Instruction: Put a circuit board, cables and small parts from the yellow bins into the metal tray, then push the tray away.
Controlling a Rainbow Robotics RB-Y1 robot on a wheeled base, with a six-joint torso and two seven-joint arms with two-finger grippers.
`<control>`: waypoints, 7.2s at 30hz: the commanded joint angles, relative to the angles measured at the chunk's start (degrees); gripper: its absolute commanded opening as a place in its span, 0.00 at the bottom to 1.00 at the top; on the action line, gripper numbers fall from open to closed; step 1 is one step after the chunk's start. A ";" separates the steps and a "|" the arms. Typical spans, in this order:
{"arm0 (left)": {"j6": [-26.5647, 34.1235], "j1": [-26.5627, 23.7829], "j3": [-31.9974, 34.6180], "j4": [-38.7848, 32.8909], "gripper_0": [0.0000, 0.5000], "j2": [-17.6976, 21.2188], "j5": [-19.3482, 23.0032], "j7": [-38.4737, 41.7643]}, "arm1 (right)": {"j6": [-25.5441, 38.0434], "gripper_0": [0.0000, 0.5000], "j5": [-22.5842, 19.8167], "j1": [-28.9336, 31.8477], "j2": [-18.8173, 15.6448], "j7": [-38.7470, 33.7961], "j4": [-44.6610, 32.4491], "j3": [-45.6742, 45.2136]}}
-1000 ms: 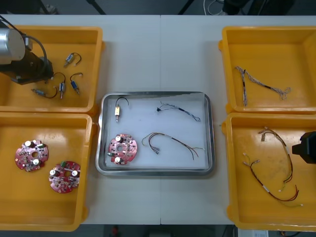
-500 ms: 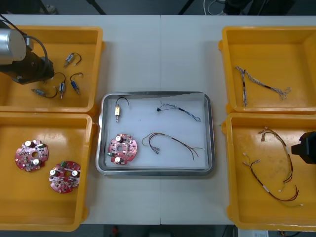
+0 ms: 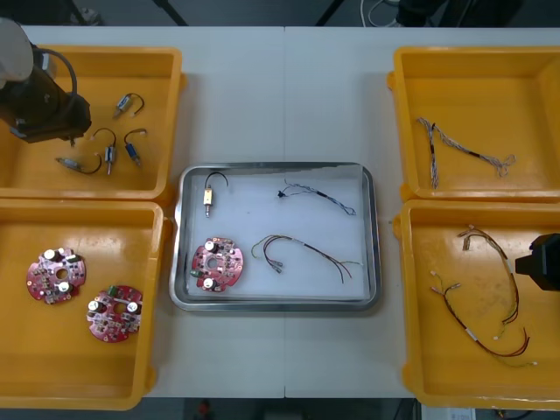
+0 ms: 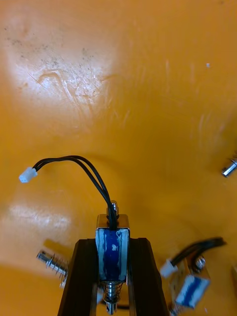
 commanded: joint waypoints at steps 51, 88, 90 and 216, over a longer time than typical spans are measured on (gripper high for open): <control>23.28 4.68 -23.72 -50.96 0.00 -10.01 4.72 27.07 | 0.17 1.00 -0.06 0.23 -0.57 -2.06 -1.33 -1.26; 9.04 3.62 -35.94 -39.71 1.00 -12.39 0.67 27.34 | 0.17 1.00 -0.85 0.23 -0.57 -2.06 -2.38 -0.73; 9.74 3.62 -35.50 -40.24 1.00 -12.39 0.76 27.51 | 0.17 1.00 -0.93 0.32 -0.57 -2.06 -2.47 -0.73; 33.35 43.08 25.59 -66.25 1.00 5.90 15.26 1.32 | -18.25 0.00 22.88 -50.39 8.75 24.92 27.24 88.31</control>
